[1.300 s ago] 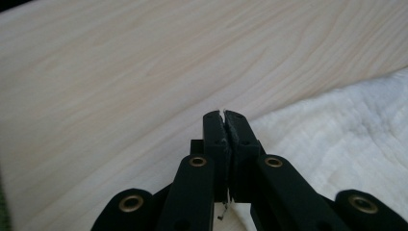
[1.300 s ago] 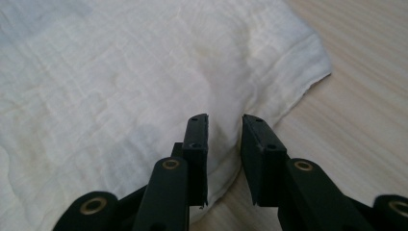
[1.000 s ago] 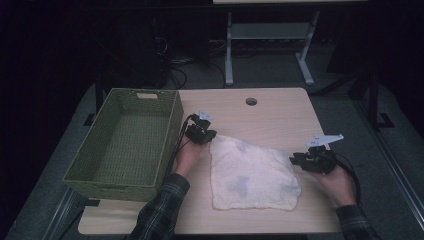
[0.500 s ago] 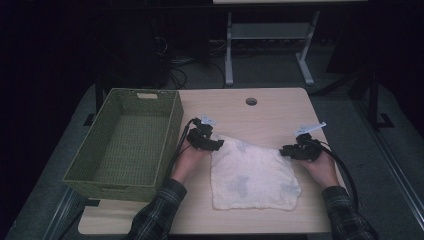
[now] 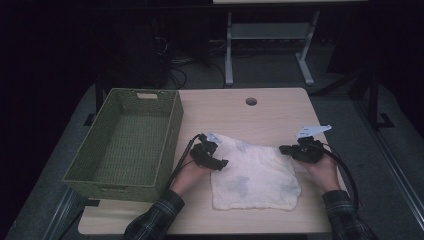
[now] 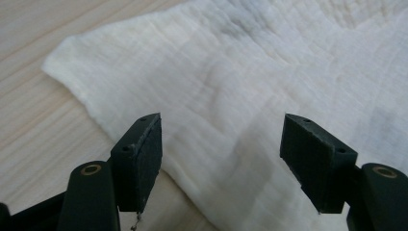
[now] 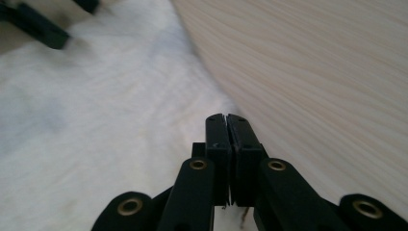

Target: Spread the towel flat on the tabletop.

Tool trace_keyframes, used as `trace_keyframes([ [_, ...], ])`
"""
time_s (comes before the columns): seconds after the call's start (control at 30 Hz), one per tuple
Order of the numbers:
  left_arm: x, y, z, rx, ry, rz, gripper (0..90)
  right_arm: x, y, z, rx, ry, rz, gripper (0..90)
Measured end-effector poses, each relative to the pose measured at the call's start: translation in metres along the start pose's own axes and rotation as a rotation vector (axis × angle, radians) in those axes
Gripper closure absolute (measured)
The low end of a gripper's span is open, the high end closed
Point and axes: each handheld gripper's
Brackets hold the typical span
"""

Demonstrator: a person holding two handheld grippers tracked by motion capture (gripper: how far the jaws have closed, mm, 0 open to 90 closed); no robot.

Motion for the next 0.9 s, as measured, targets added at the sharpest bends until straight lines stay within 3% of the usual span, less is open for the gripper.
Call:
trace_keyframes([
  [0.37,0.004,0.005,-0.005,-0.003,-0.024,-0.031,28.7,0.005,-0.066,0.012,-0.167,0.015,0.116,88.1],
  [0.57,0.005,0.003,-0.005,-0.012,-0.030,-0.038,28.5,0.020,-0.093,0.008,-0.264,-0.032,0.154,87.1],
  [0.63,0.006,0.003,-0.005,-0.014,-0.030,-0.040,28.2,0.024,-0.098,0.006,-0.295,-0.046,0.155,81.7],
  [0.7,0.006,0.003,-0.006,-0.015,-0.031,-0.042,28.1,0.024,-0.099,0.006,-0.291,-0.042,0.149,74.2],
  [0.8,0.006,0.003,-0.006,-0.020,-0.031,-0.048,27.9,0.018,-0.090,0.010,-0.261,-0.006,0.119,72.6],
  [0.9,0.006,0.004,-0.006,-0.023,-0.035,-0.053,27.9,0.012,-0.074,0.011,-0.175,-0.018,0.097,72.5],
])
Point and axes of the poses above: each handheld gripper's, and its own axes: z roughly backward along the jaws, x roughly out of its underside, y roughly to its right, and after that the axes turned 1 degree about y, right-handed
